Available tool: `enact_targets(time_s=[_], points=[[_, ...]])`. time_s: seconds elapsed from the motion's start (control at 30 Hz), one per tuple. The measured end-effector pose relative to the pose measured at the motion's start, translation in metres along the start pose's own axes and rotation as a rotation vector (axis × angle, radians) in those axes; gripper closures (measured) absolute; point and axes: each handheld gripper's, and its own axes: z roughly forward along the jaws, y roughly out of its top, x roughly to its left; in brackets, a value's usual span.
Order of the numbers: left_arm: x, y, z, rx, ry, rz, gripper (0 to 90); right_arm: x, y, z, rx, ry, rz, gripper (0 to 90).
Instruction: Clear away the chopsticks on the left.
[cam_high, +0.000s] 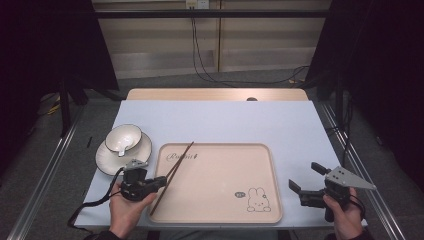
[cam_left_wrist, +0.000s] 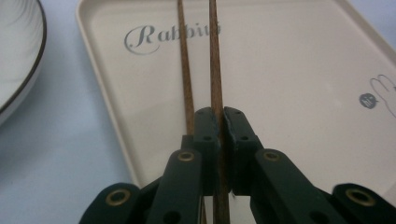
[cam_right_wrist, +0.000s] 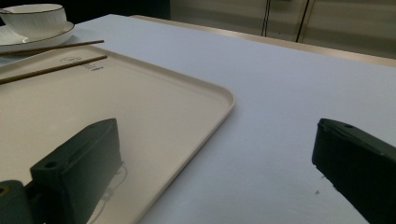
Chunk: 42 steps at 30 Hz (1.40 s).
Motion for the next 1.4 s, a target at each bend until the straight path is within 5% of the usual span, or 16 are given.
enact_targets(time_s=[0.47, 0.5, 1.4], points=[[-0.011, 0.002, 0.021, 0.068, 0.045, -0.004, 84.7, 0.0, 0.0, 0.0, -0.002, 0.001, 0.006, 0.7], [-0.01, 0.0, 0.022, 0.069, 0.073, 0.007, 84.7, -0.001, 0.0, 0.0, -0.002, 0.001, 0.01, 0.7], [-0.012, -0.003, 0.031, 0.1, 0.067, 0.022, 81.8, 0.001, 0.0, 0.0, 0.0, 0.006, 0.009, 0.7]])
